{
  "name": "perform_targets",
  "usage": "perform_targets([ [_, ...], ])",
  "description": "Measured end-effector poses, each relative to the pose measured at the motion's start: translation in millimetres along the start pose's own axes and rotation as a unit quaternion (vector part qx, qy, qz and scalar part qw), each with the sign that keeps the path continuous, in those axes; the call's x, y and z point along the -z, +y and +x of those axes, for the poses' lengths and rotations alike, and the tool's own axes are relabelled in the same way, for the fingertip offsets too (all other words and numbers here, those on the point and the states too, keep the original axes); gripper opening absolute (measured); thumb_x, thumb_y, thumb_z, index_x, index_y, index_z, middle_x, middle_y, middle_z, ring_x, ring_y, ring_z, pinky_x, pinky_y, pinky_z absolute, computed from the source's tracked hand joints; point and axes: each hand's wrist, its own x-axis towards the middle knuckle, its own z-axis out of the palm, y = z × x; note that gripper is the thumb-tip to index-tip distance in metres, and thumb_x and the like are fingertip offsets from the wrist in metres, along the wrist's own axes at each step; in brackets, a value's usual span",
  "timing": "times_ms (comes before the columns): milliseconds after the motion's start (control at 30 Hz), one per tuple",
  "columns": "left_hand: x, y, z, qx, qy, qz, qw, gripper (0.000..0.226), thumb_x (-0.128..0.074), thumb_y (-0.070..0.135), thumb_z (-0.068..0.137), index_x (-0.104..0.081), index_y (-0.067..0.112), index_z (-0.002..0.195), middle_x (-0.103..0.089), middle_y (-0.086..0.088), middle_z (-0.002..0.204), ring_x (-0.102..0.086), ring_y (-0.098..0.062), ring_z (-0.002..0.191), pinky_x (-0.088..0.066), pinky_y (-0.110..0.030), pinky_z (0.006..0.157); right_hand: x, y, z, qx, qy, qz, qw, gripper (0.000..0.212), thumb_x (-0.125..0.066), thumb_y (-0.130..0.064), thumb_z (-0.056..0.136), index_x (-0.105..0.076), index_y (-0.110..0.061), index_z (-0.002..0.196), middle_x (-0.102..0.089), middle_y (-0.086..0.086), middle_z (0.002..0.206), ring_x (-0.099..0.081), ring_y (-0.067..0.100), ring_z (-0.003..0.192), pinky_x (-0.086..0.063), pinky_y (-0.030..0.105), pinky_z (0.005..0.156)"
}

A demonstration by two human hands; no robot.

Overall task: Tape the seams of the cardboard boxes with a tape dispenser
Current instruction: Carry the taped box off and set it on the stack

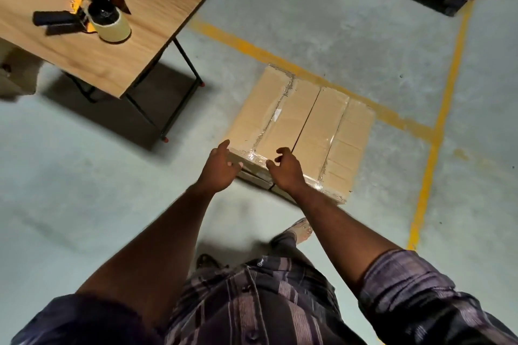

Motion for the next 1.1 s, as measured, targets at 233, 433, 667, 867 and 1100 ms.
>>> perform_targets([
  [233,96.3,-99.3,-63.5,0.049,0.069,-0.081,0.993,0.070,-0.068,0.020,0.093,-0.032,0.016,0.153,-0.048,-0.008,0.139,-0.061,-0.019,0.098,-0.045,-0.028,0.095,-133.0,-107.0,-53.6,0.069,-0.036,-0.010,0.997,0.046,-0.064,-0.026,0.095,-0.051,-0.007,0.134,-0.067,0.013,0.115,-0.063,0.029,0.104,-0.041,0.030,0.079],
  [433,179.4,-157.1,-82.4,0.089,0.162,-0.130,0.974,0.060,-0.065,0.016,0.095,-0.039,0.013,0.149,-0.051,-0.008,0.139,-0.059,-0.015,0.091,-0.041,-0.024,0.087,-218.2,-184.8,-68.3,0.100,-0.082,0.002,0.992,0.041,-0.063,-0.028,0.096,-0.050,-0.013,0.132,-0.066,0.004,0.110,-0.064,0.024,0.100,-0.047,0.031,0.083],
  [667,257.2,-210.7,-67.9,0.138,0.243,-0.176,0.944,0.055,-0.065,0.011,0.094,-0.044,0.014,0.145,-0.056,-0.007,0.137,-0.059,-0.017,0.095,-0.045,-0.029,0.095,-293.4,-252.4,-35.4,0.061,-0.138,0.026,0.988,0.031,-0.063,-0.025,0.095,-0.051,-0.017,0.122,-0.065,-0.001,0.090,-0.070,0.031,0.097,-0.054,0.042,0.084],
  [867,350.1,-240.0,-18.2,0.167,0.288,-0.182,0.925,0.053,-0.065,0.012,0.094,-0.046,0.014,0.143,-0.057,-0.007,0.135,-0.059,-0.017,0.093,-0.043,-0.025,0.089,-367.5,-350.7,1.5,0.085,-0.198,0.035,0.976,0.025,-0.065,-0.023,0.095,-0.051,-0.019,0.116,-0.065,0.003,0.097,-0.071,0.033,0.096,-0.051,0.036,0.074],
  [1100,474.1,-256.4,48.5,0.177,0.312,-0.153,0.921,0.055,-0.066,0.013,0.092,-0.045,0.014,0.143,-0.056,-0.008,0.134,-0.059,-0.018,0.091,-0.043,-0.026,0.088,-410.8,-479.0,65.9,0.142,-0.213,0.001,0.967,0.033,-0.063,-0.026,0.097,-0.056,-0.015,0.127,-0.062,-0.005,0.093,-0.064,0.020,0.088,-0.055,0.035,0.084],
])
